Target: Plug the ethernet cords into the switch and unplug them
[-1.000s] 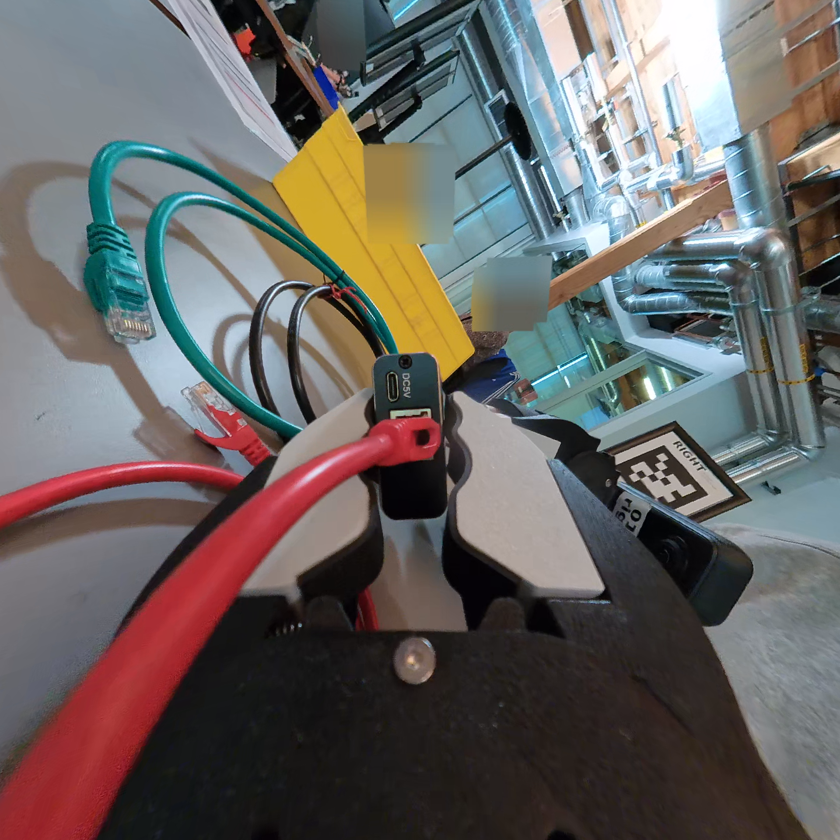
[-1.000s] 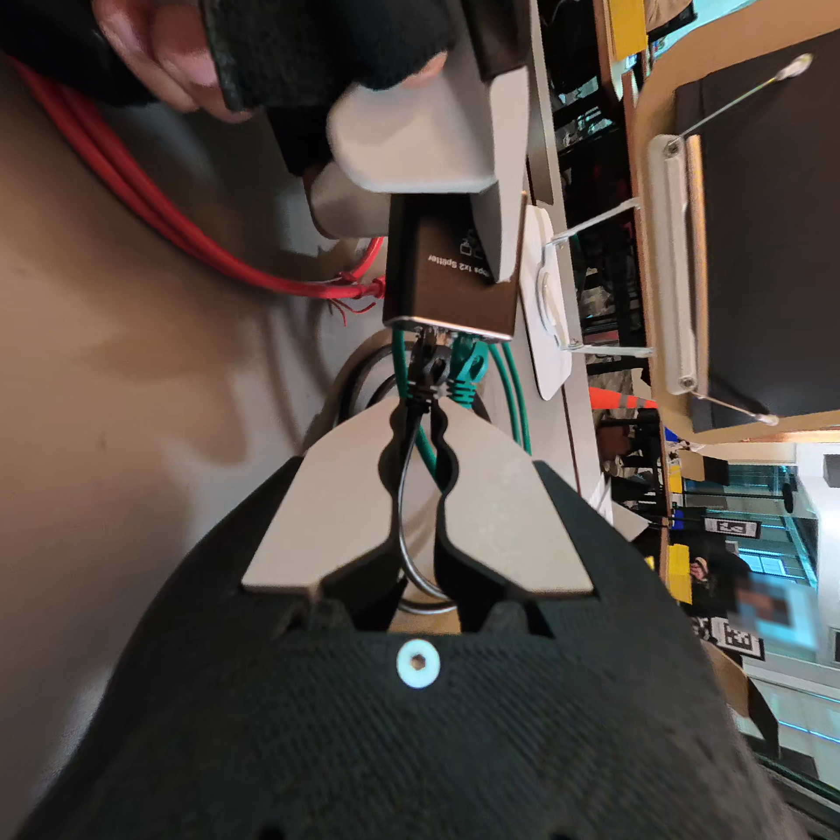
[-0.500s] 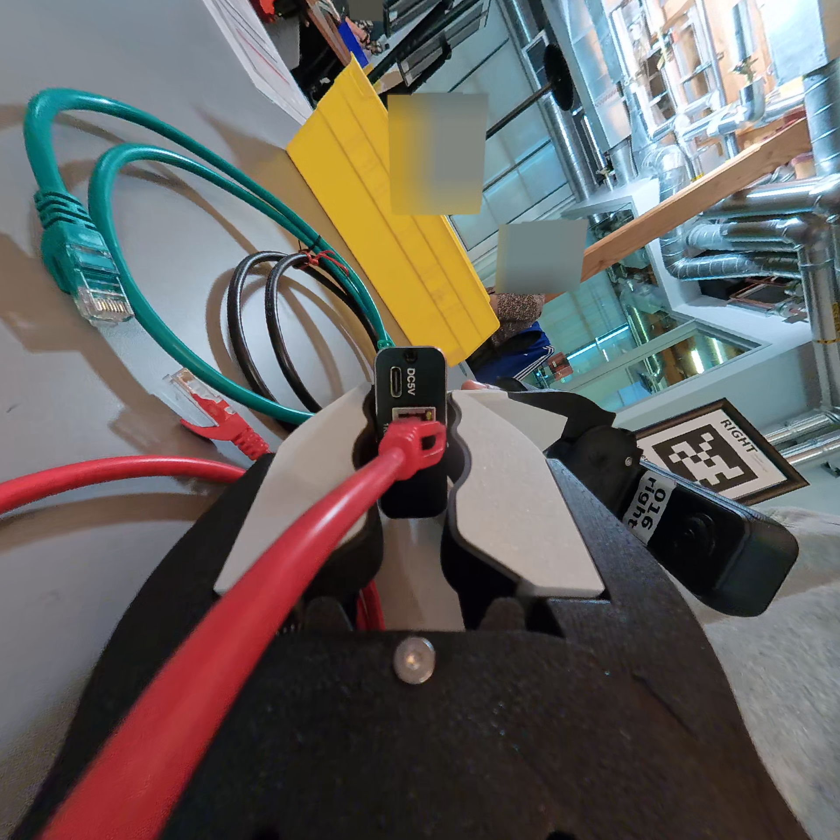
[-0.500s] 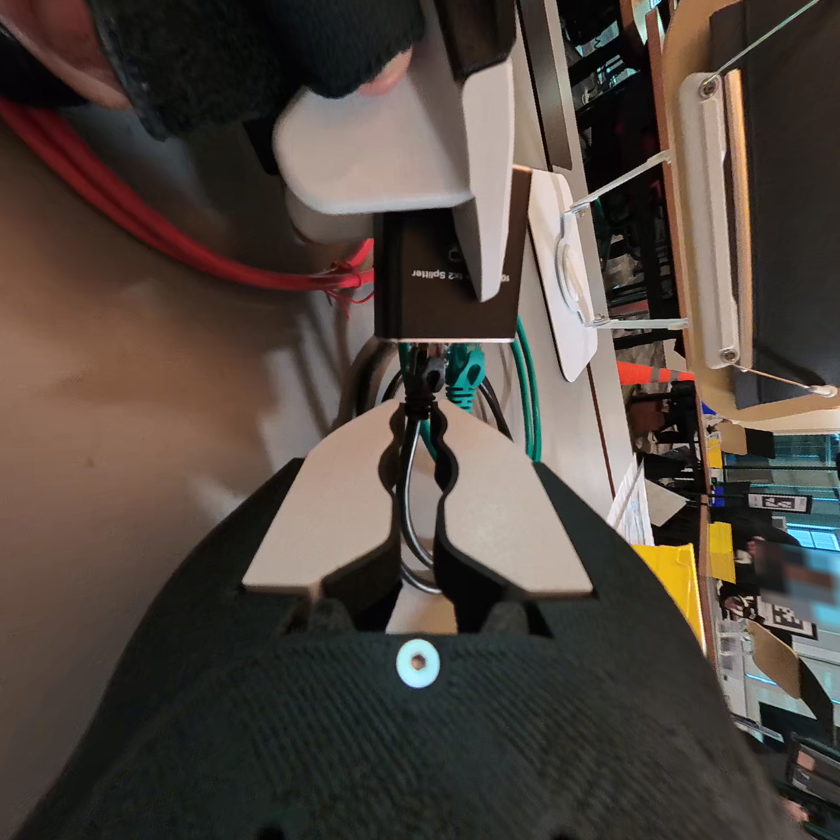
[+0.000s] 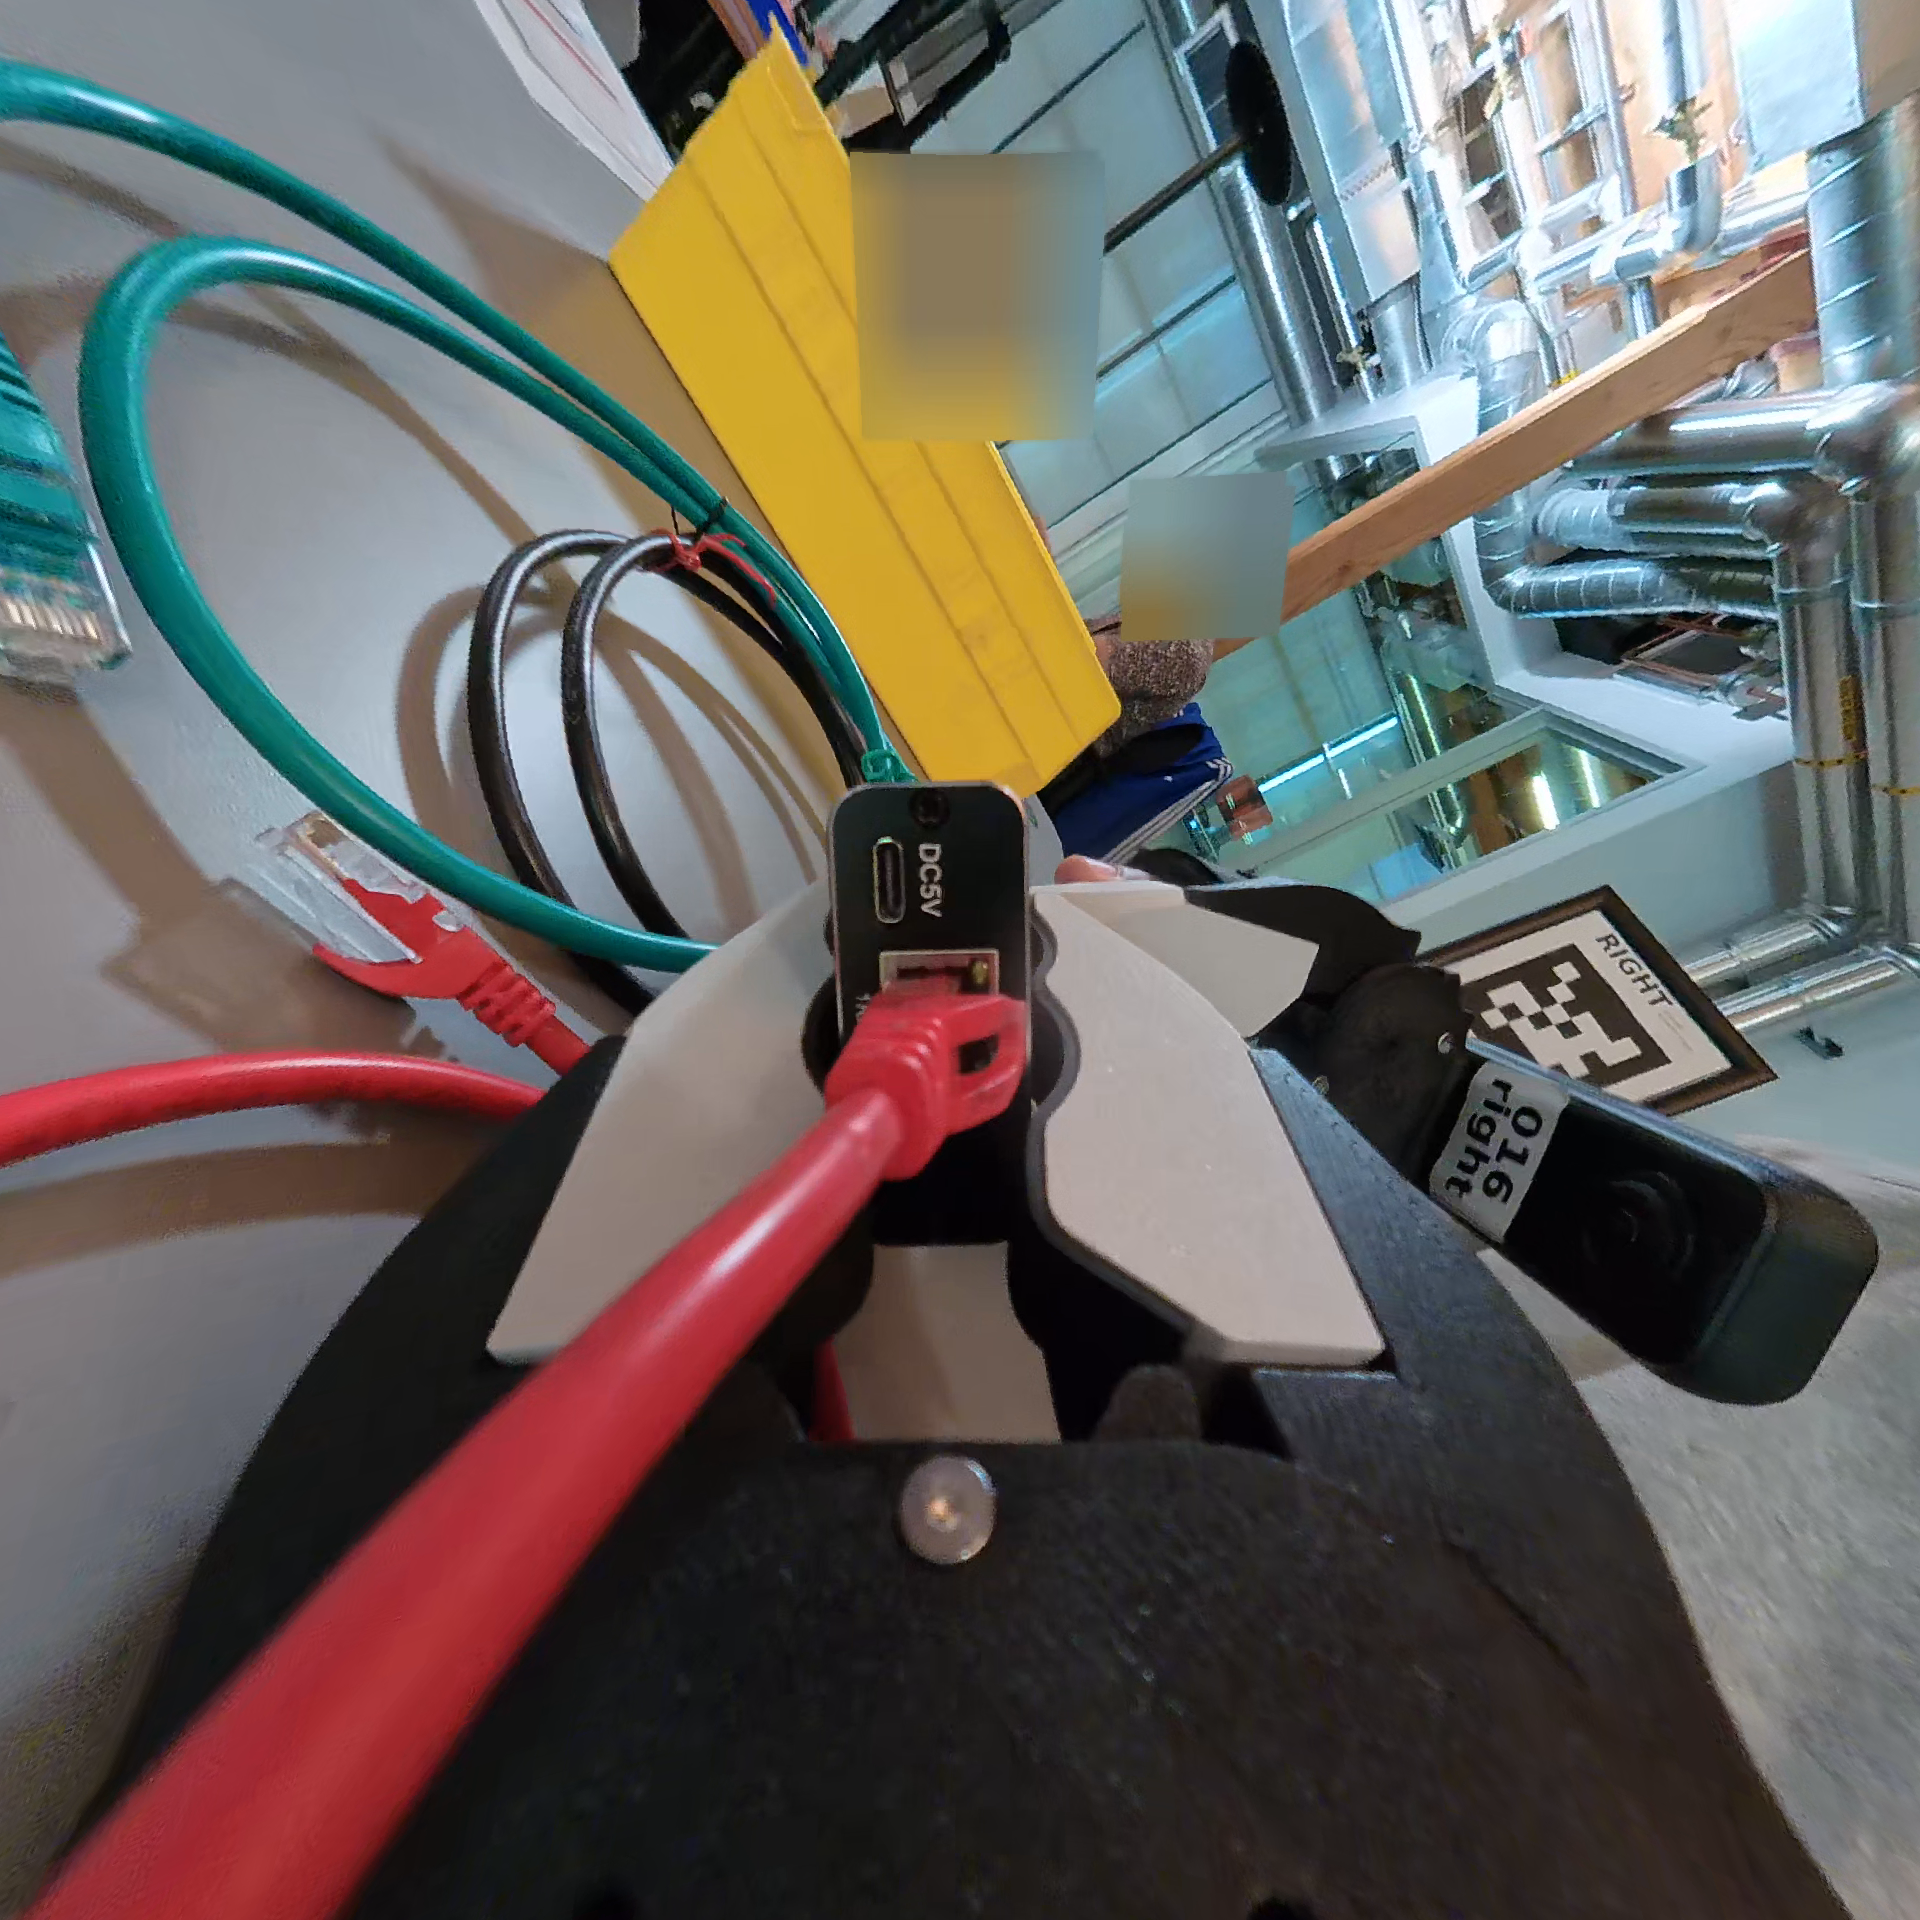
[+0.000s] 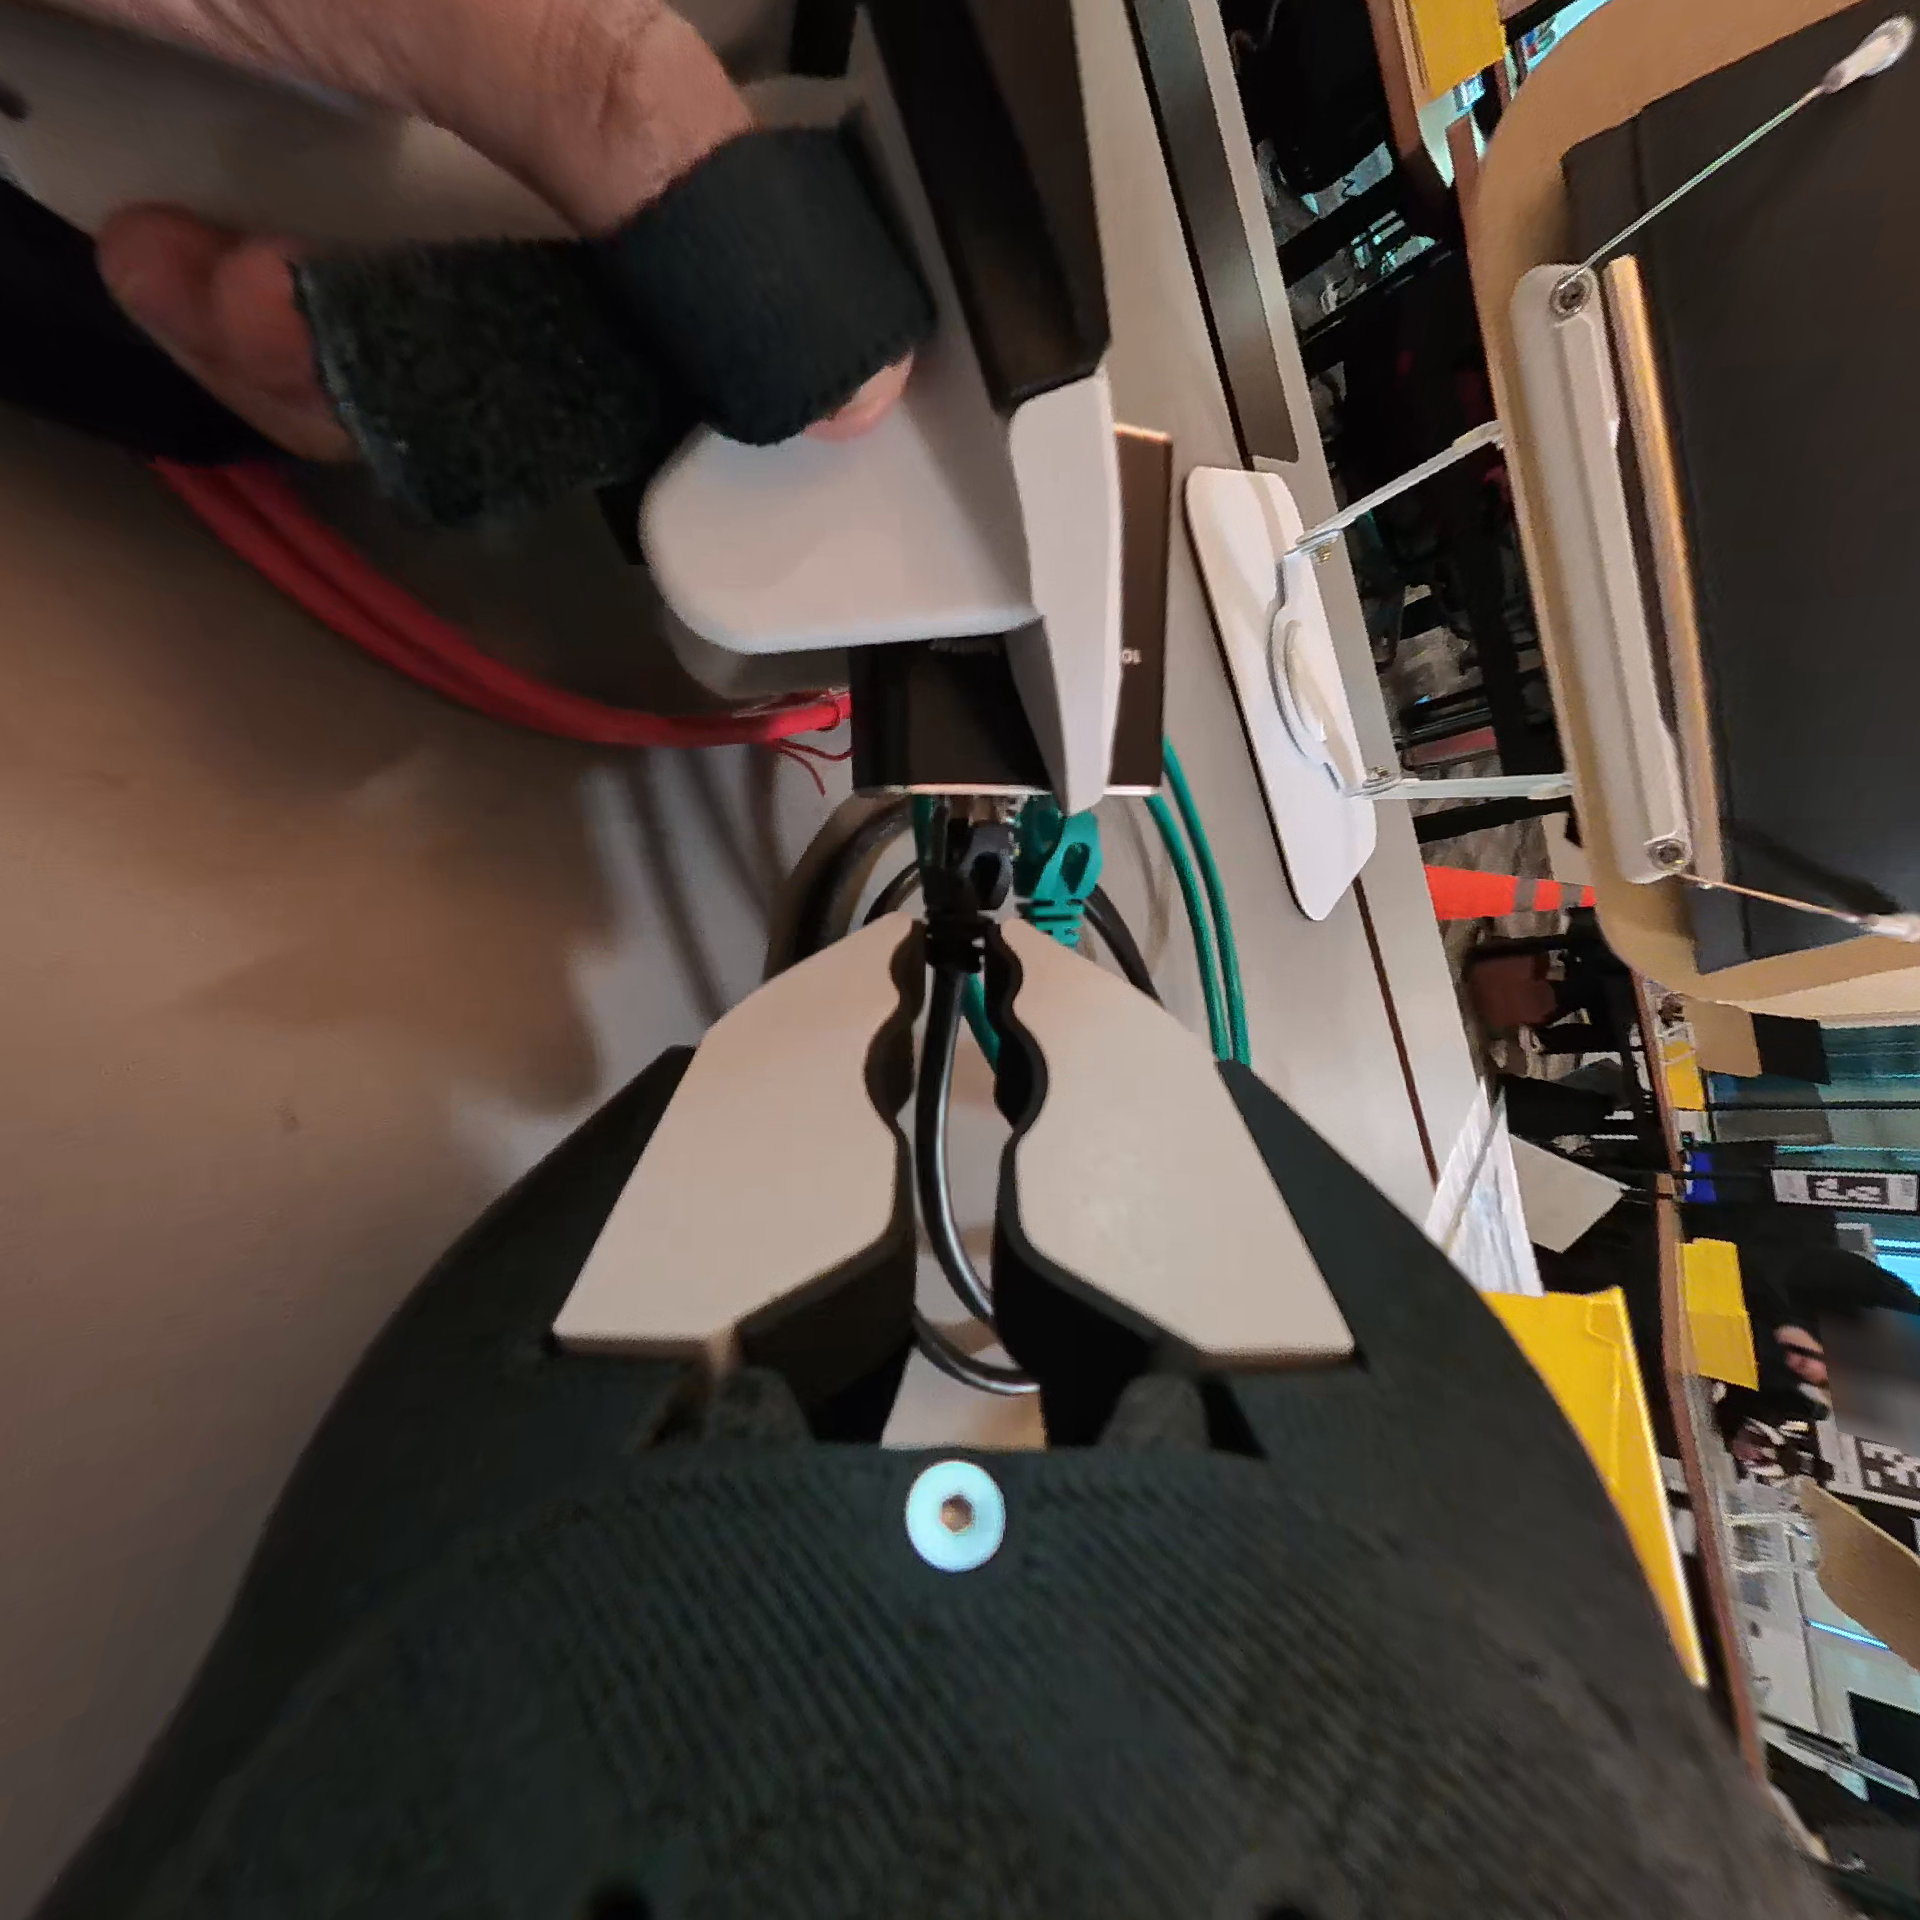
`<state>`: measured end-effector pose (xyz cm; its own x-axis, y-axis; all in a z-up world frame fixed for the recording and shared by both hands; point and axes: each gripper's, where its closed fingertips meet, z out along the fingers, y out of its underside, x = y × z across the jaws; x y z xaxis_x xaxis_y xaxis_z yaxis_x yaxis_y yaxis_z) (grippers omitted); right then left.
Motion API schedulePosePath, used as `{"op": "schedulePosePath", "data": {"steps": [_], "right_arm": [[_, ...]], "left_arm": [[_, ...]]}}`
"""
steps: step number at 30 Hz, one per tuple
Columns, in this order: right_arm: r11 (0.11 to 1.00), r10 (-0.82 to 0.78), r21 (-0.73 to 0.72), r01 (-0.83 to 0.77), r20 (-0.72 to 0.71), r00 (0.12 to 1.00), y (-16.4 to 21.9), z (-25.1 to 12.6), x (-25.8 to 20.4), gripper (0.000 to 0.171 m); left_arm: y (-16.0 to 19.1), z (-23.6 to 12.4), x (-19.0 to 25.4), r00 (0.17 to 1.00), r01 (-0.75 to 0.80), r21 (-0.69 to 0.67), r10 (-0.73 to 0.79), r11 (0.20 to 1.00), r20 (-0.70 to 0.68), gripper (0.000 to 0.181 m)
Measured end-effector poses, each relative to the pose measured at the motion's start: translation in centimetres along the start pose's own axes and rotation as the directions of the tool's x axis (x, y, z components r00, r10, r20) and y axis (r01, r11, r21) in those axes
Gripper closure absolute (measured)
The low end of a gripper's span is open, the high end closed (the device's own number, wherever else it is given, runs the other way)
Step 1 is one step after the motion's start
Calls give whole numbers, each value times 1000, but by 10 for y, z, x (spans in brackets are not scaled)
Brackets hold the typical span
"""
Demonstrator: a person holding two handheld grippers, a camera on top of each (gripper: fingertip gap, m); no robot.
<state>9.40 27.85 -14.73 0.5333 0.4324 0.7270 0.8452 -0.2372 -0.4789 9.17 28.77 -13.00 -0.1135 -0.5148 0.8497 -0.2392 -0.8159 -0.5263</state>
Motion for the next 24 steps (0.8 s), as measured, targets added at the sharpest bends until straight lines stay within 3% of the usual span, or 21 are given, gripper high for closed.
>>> {"op": "schedulePosePath", "data": {"steps": [1,14,20,24], "right_arm": [[1000,9,5,-9,3,1000,-1,0,0,163],[999,34,36,-35,5,999,-5,1,0,162],[993,29,115,-25,-33,999,-18,-2,13,159],[969,122,217,-120,5,992,-25,-8,21,156]], "left_arm": [[0,0,0,1000,2,-2,-2,1000,-5,152],[4,3,0,999,-36,-22,36,999,23,153],[-5,-5,7,998,20,26,-18,999,-68,152],[-18,-13,8,984,110,89,-95,990,-153,150]]}}
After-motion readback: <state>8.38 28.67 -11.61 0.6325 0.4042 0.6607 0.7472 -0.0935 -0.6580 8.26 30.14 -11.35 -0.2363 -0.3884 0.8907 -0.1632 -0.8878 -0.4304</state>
